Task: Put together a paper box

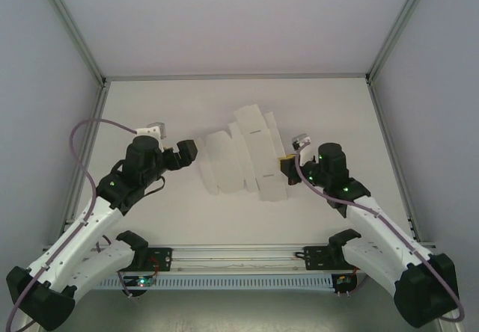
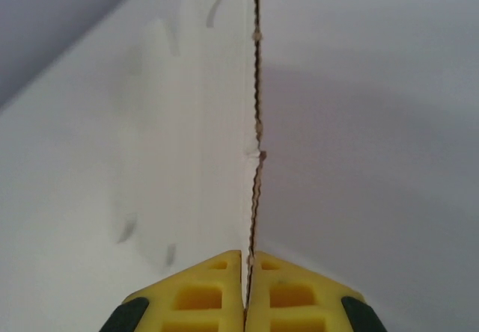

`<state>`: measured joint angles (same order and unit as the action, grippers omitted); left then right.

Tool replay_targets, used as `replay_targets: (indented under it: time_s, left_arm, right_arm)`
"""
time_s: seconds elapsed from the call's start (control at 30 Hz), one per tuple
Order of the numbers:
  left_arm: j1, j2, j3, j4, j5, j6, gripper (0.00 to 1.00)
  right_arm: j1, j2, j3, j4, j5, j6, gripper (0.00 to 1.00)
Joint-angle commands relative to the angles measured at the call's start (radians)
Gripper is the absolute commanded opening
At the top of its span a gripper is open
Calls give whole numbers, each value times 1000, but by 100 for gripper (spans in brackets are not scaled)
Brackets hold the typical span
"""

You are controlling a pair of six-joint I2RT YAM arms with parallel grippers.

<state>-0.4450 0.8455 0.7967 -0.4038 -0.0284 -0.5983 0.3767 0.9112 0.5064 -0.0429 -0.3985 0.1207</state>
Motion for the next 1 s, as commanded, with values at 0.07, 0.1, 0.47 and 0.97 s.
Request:
replay_targets:
  time_s: [0.07, 0.1, 0.47, 0.97]
  left_arm:
    - [2, 101, 90, -54, 59, 103, 100]
    - [2, 129, 110, -36, 76, 111, 100]
    - [-3, 421, 361, 32, 411, 336, 100]
    - [-30, 702, 677, -278, 719, 900, 100]
  right_arm:
    - [99, 127, 110, -88, 266, -328, 0]
    - [115, 152, 118, -64, 304, -380, 0]
    - [227, 216, 161, 54, 298, -524, 0]
    - [210, 208, 210, -47, 169, -541, 0]
